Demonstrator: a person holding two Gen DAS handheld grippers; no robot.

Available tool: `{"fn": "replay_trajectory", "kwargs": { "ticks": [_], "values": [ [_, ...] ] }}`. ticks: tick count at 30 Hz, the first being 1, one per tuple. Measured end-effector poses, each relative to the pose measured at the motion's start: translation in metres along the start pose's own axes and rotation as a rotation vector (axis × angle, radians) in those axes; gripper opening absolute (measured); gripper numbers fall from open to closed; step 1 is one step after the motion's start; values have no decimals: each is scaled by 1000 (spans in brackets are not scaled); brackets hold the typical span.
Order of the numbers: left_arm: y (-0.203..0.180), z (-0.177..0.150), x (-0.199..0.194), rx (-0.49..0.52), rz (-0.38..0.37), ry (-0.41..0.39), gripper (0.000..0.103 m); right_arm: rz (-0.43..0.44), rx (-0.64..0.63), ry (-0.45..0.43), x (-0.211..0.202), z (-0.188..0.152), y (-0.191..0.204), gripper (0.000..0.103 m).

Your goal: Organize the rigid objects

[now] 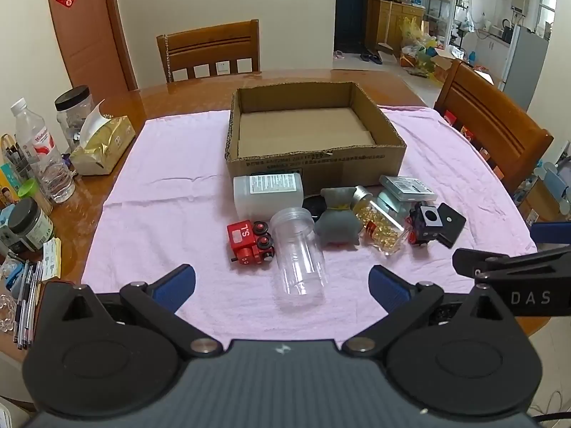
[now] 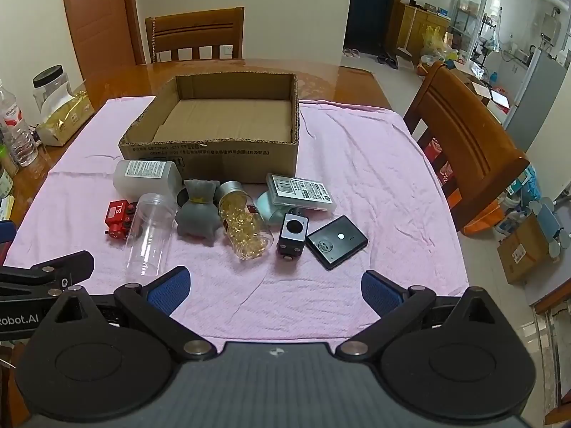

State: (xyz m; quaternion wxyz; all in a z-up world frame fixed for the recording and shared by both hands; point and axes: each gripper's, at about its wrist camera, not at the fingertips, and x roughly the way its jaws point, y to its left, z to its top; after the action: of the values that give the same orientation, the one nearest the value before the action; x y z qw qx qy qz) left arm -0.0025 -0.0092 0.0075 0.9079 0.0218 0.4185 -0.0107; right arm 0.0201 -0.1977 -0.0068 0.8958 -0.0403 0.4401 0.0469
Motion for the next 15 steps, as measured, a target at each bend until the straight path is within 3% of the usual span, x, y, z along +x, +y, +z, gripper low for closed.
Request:
{"fn": "replay_trajectory", "kwargs": {
  "ticks": [15],
  "values": [
    [-2,1,-2,-4,0,1,102,6,-10,-14,-4,2,-3,103]
  ]
}}
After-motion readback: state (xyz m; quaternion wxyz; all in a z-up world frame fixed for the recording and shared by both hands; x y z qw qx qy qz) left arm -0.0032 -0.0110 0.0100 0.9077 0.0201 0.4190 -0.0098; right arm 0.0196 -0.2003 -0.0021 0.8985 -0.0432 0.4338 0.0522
